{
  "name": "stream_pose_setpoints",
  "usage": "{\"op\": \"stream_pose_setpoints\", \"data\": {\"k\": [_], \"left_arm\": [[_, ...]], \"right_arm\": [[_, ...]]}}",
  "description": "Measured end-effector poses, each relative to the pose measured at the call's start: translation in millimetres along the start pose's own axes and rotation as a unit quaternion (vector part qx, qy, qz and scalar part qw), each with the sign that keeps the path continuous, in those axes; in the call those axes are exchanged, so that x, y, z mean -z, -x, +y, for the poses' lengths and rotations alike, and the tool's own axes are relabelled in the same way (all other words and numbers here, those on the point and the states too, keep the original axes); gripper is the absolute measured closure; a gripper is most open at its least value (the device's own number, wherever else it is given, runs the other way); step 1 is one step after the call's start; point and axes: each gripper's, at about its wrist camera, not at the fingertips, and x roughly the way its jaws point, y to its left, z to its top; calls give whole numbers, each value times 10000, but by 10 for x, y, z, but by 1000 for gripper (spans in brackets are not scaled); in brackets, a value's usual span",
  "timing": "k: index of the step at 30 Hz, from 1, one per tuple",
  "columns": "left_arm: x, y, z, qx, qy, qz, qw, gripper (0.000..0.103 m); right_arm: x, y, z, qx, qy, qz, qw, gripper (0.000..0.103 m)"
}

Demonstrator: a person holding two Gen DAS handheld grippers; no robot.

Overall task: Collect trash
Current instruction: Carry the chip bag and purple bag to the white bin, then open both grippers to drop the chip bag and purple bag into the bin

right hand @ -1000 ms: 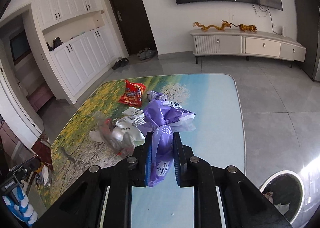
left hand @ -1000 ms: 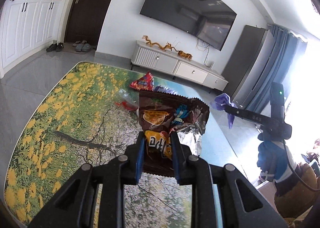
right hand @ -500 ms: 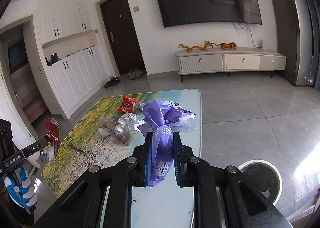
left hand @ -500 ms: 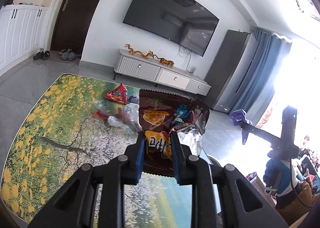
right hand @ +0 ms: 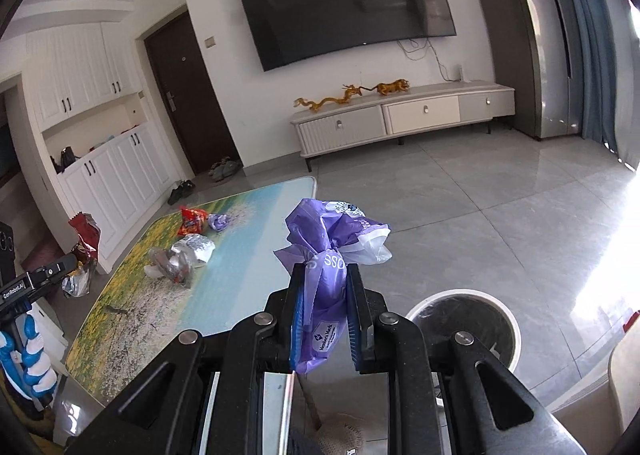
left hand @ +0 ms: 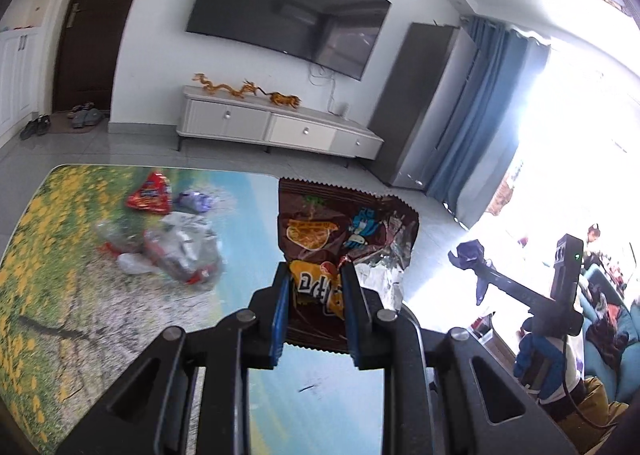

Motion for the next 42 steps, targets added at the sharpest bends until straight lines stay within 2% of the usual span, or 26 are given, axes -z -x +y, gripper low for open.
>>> {"op": "stream_pose_setpoints", "data": {"k": [4, 9, 16, 22, 30, 36, 37, 42], "left_arm": [[-92, -406, -361, 177, -327, 304, 9988, 81], [-111, -1048, -876, 413, -749, 791, 9932, 80], [48, -2112, -1461, 636, -1179, 1583, 9783, 80], [223, -2901, -1718, 628, -1304, 2073, 9675, 78], [355, -3546, -1808, 484, -1292, 2437, 9600, 75], [459, -3825, -1891, 530, -1078, 2706, 9552, 63], [474, -3860, -1899, 555, -1040, 2754, 9541, 61], [540, -3936, -1908, 649, -917, 2900, 9504, 57]], "right_arm": [[86, -48, -351, 190, -281, 4, 9994, 85], [277, -199, -858, 345, -753, 136, 9965, 85], [570, -485, -1470, 536, -1399, 514, 9874, 85], [726, -773, -1768, 620, -1667, 816, 9807, 84], [798, -1153, -1884, 709, -1722, 1100, 9763, 81], [818, -1371, -1941, 879, -1721, 1243, 9732, 77], [832, -1389, -1948, 897, -1735, 1259, 9726, 74], [871, -1387, -1974, 1010, -1772, 1312, 9701, 66]]}}
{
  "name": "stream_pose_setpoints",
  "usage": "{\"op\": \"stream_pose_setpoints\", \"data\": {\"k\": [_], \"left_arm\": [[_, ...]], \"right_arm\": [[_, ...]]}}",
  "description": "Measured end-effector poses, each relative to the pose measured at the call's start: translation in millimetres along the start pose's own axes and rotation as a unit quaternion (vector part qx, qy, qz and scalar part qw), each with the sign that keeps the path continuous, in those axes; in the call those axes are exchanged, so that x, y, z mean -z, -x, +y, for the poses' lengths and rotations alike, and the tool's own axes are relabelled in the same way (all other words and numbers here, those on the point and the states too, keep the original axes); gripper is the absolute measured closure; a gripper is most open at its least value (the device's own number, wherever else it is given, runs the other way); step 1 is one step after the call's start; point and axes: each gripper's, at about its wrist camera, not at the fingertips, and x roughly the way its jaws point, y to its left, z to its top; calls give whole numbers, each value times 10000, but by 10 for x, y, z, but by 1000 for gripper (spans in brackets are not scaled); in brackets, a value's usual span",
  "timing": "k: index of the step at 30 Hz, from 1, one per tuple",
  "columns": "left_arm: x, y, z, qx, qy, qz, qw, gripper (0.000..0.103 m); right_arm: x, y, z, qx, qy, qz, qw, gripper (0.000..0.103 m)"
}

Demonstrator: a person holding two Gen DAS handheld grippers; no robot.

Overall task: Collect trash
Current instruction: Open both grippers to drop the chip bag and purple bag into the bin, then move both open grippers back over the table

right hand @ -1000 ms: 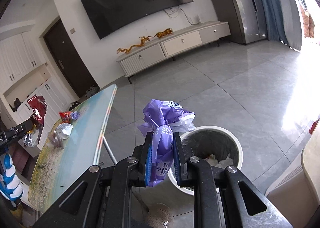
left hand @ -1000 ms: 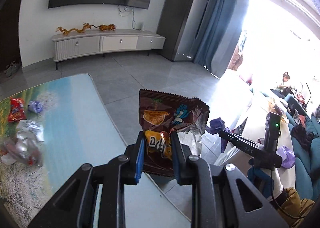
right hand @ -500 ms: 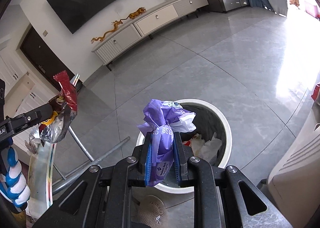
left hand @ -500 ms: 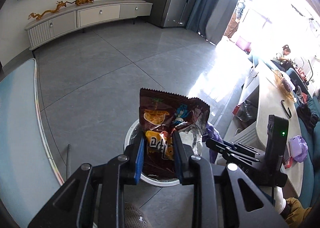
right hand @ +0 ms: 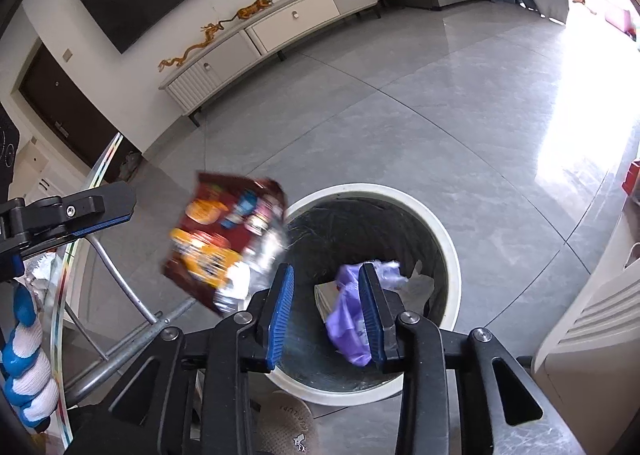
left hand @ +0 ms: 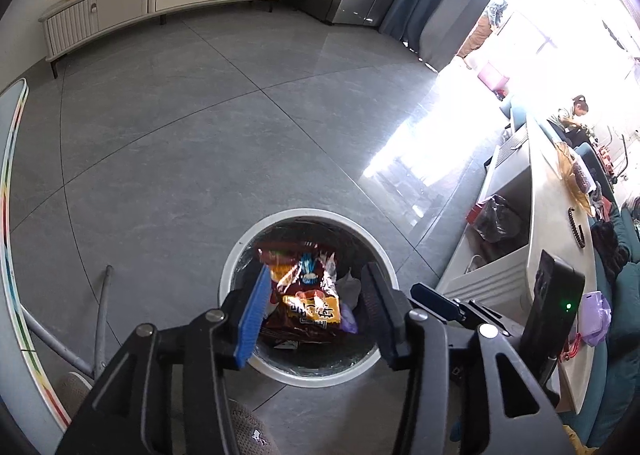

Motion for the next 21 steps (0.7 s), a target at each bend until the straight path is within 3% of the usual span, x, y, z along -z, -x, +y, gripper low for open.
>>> {"op": "stream_pose_setpoints", "data": {"k": [5, 10, 15, 16, 21], "left_arm": [[46, 125, 17, 127, 27, -53, 9999, 57], [97, 408, 18, 9, 28, -351, 9994, 57], [195, 787, 28, -435, 8, -842, 9955, 53], [234, 879, 36, -567, -4, -946, 9939, 49], [443, 1326, 109, -1096, 20, -1396, 9841, 48]], "right_arm": [[3, 101, -53, 55, -61, -89, 9999, 64], [16, 308, -5, 109, -36, -283, 9995, 59], [29, 595, 157, 201, 126, -540, 9983, 52], [35, 648, 195, 230, 159, -592, 9979, 49], [62, 932, 455, 232, 392, -839, 9954, 47]]}}
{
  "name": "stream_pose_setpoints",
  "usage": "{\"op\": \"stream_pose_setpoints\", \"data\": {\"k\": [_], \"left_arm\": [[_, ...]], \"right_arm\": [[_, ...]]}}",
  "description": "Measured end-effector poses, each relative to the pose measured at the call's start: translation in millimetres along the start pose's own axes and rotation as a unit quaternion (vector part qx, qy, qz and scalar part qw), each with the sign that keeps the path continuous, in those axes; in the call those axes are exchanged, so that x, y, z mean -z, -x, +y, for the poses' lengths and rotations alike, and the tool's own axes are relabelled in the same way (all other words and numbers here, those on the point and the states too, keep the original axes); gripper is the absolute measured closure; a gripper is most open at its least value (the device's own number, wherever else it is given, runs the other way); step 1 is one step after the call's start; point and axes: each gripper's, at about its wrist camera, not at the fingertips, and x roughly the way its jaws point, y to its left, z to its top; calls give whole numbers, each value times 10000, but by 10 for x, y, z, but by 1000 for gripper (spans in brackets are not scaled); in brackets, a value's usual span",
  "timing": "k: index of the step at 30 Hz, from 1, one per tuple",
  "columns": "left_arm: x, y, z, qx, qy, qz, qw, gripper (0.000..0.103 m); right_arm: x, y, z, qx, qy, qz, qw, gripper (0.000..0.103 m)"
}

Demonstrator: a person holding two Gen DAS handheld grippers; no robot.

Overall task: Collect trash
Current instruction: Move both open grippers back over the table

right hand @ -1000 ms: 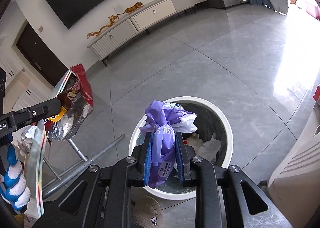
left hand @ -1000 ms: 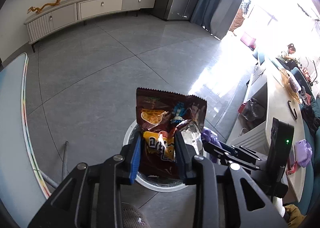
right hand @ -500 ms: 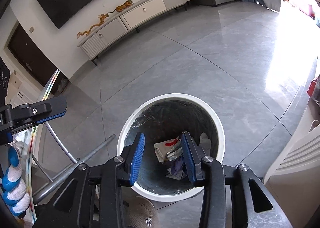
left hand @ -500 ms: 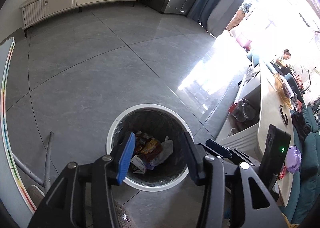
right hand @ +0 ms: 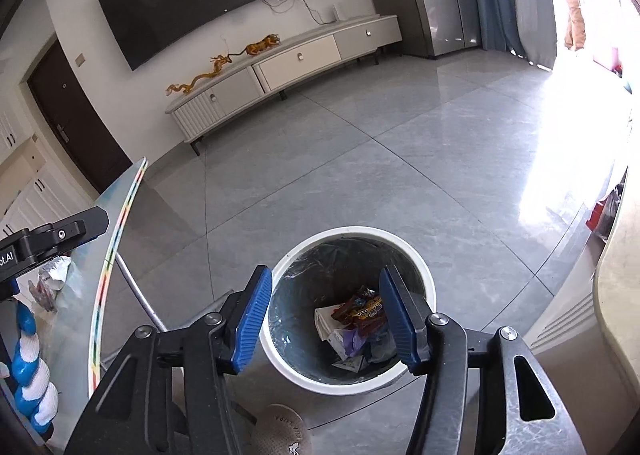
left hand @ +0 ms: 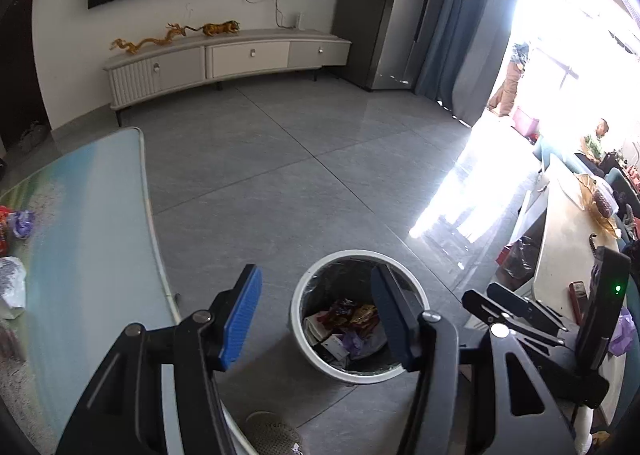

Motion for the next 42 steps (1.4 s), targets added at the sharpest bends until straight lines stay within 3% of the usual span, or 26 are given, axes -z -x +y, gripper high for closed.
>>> {"op": "stream_pose_setpoints", "data": {"k": [5, 10, 17, 29, 36, 42], "left_arm": [[102, 509, 207, -572, 86, -512, 9970, 48], [182, 1060, 417, -1137, 214, -1087, 9873, 48], [289, 1618, 500, -1518, 234, -1571, 9756, 48], [569, 2200, 622, -1749, 461, -1961, 9638, 47], [775, 2518, 794, -1938, 641, -2193, 9541, 42], [924, 2720, 915, -2000, 697, -2399, 9474, 42]], "right_arm": [[-20, 277, 334, -86, 369, -231, 9990, 42], [-13, 498, 622, -253, 664, -397, 9967, 39], [-8, 789, 972, -423, 987, -586, 9925, 37], [38, 1241, 1363, -632, 1445, -879, 9836, 31], [92, 1460, 1650, -719, 1722, -1001, 9773, 28], [145, 1594, 1881, -724, 1991, -1081, 9713, 20]]}}
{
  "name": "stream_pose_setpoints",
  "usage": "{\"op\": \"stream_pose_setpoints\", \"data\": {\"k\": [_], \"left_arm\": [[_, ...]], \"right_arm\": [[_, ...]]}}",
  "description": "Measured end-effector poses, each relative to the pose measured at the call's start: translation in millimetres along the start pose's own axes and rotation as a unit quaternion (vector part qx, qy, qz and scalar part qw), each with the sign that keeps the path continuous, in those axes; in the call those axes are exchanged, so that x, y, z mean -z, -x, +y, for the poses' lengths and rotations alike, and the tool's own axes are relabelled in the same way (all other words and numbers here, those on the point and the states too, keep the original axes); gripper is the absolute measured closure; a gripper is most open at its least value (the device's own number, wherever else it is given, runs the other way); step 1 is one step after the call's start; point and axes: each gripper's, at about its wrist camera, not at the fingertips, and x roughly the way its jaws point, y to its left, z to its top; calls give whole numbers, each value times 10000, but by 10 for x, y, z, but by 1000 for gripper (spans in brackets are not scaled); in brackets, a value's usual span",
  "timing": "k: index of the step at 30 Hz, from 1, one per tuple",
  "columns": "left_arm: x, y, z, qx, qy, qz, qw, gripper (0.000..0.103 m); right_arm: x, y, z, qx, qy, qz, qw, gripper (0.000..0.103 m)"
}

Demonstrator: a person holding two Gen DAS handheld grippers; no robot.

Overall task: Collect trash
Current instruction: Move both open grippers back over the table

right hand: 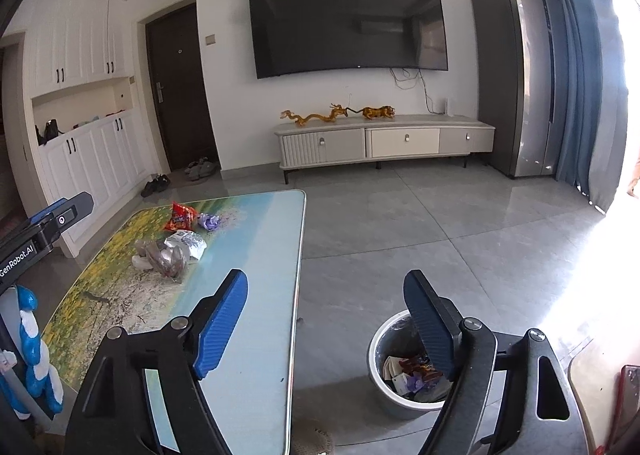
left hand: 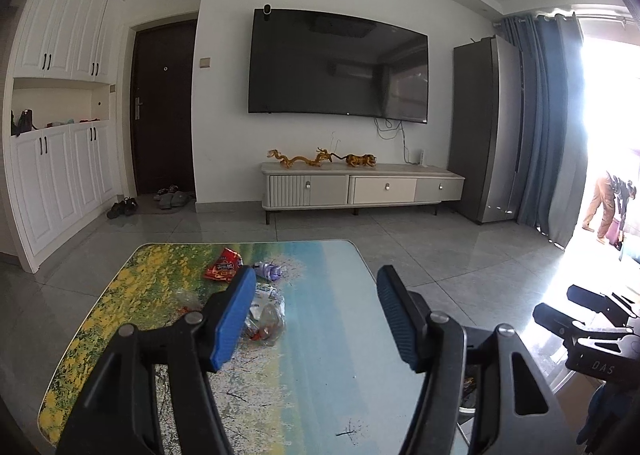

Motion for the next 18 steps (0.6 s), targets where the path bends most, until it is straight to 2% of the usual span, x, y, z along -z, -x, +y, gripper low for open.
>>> {"op": "stream_pose_setpoints", "data": {"k": [4, 8, 13, 18], "left_arm": [[19, 89, 155, -21, 50, -85, 9999, 42], [47, 128, 326, 49, 163, -18, 9999, 41], [100, 146, 472, 2, 255, -3, 9997, 35], [110, 171, 551, -59, 301, -12, 9995, 34]], "right_arm": [[-57, 78, 187, 96, 222, -169, 9996, 6], [-112, 141, 359, 132, 376, -274, 9988, 1], [-153, 185, 528, 127, 519, -324, 9980, 0], [-151, 293, 625, 36, 580, -481, 9971, 0]]}}
